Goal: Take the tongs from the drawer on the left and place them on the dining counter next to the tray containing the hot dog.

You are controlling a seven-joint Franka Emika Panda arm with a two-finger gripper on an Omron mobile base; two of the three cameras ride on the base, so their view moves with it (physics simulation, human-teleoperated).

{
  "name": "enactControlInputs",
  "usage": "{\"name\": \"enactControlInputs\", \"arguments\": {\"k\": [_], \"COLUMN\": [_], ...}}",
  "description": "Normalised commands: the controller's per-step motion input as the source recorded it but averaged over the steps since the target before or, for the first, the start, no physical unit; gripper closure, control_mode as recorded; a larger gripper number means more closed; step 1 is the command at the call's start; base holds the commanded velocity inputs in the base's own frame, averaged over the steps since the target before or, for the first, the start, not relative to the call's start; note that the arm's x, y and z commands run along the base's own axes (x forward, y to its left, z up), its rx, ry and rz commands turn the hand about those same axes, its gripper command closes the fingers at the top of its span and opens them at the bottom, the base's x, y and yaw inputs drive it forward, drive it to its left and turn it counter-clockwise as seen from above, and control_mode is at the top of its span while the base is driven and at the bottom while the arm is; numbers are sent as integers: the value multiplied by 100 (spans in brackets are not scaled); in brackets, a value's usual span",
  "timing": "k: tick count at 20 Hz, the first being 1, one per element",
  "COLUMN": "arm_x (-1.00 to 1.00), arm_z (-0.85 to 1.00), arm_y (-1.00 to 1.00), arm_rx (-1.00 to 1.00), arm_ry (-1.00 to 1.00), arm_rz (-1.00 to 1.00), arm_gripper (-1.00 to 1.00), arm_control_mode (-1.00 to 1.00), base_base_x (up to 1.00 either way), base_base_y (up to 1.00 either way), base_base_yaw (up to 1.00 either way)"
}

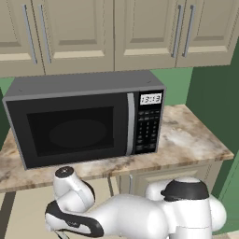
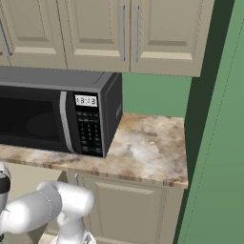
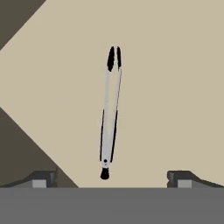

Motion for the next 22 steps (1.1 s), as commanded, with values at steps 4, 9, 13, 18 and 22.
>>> {"name": "enactControlInputs", "arguments": {"k": [4,9,13,18,22], "arm_x": [6,15,22,11,1], "arm_z": [-25,-21,-20,-25,-36], "arm_y": [18,12,1,1,6], "arm_rx": [0,0,0,0,0], "arm_ry": [0,-1,-1,0,0], "arm_rz": [0,0,0,0,0], "arm_gripper": [-100,-100,-100,-100,-100], "arm_control_mode": [-100,-100,-100,-100,-100], "base_base_x": [0,0,0,0,0], "base_base_y": [0,0,0,0,0], "base_base_yaw": [0,0,0,0,0]}}
